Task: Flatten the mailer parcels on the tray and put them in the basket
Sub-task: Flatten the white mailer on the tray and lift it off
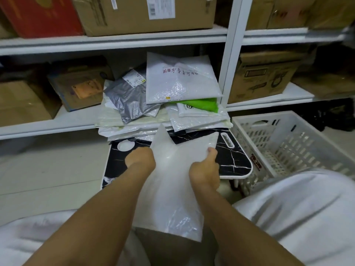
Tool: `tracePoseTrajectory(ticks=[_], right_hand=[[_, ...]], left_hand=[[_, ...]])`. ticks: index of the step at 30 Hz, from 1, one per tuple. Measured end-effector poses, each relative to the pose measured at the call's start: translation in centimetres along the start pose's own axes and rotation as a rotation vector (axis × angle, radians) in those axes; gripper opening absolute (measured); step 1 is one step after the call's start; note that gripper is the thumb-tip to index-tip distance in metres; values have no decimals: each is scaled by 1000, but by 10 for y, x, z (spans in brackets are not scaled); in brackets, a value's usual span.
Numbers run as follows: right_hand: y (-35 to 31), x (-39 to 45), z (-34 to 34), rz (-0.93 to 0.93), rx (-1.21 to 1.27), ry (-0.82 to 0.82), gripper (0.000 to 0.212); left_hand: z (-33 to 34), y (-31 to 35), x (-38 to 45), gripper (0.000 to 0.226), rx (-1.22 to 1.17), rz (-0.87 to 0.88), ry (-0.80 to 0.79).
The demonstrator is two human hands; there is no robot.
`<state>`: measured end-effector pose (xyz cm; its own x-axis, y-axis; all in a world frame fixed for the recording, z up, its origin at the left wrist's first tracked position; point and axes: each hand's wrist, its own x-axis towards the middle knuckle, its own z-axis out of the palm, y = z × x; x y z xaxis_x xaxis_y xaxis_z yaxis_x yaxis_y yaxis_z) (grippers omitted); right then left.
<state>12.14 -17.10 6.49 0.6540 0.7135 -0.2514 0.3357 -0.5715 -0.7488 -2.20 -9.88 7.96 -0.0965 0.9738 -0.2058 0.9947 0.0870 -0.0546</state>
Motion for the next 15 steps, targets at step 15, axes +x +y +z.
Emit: tracePoseTrajectory(ticks=[15], right_hand=[[-69,107,-184,-185,-9,105,33]], left_hand=[[-129,133,-4,54,-159,288,369]])
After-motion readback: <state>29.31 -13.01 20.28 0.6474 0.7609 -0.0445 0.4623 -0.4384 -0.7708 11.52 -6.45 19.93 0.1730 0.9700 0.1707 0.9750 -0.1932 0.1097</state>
